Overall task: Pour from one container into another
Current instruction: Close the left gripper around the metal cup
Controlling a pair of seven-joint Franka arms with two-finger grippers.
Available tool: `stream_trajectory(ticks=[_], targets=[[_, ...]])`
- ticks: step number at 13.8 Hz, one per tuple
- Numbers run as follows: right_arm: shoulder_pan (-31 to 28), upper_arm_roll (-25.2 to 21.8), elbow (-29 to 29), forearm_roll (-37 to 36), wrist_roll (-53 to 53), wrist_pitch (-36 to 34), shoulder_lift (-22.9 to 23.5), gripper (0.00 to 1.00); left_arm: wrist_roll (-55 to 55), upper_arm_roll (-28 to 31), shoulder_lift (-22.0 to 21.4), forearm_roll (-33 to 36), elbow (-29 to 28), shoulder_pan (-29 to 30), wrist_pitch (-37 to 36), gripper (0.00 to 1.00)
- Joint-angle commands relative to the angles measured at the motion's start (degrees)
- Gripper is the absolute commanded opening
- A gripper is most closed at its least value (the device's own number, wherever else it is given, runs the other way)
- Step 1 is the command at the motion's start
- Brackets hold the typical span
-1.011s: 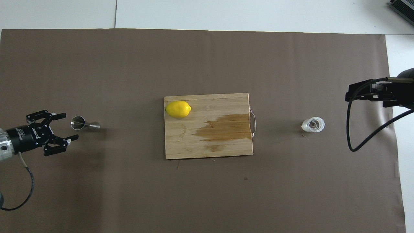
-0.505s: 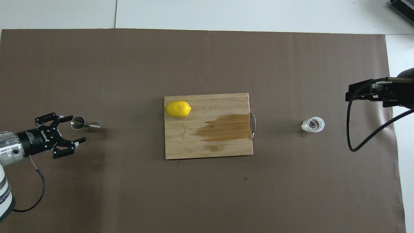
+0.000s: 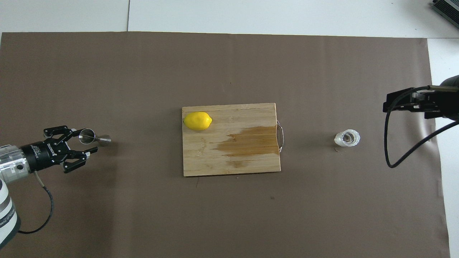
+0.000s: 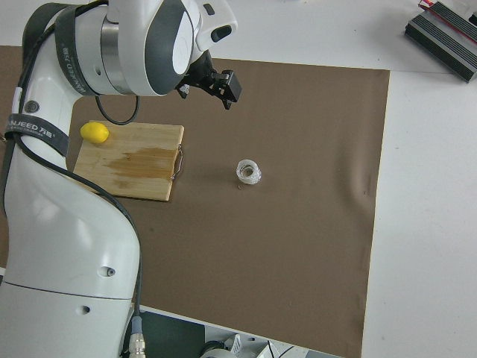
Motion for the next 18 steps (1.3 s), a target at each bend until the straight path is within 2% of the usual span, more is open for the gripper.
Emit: stream_trajectory(ticks=[1,15,16,18], targets=[[-0.8,0.6,-0.4,0.3,0.9,-0.3,-0.4,1.0,1.0,0.3,-1.5,-1.5,-1.5,-1.1,1.6,0.7],[-0.8,0.6,-0.4,0.3,0.9,-0.4,-0.5,1.0,5.0,0.2,-1.2,-3.0,-0.6,-1.6,2.4,0.7],[-0.8,0.6,-0.4,0.3,0.9,-0.3,-0.4,1.0,5.3,0.2,-1.2,-3.0,-0.7,-1.8,2.5,0.69],[-0.8,0.6,-0.4,0.3,0.9,-0.3,-0.4,1.0,5.4,0.2,-1.3,-3.4,-0.9,-1.9,2.5,0.62]])
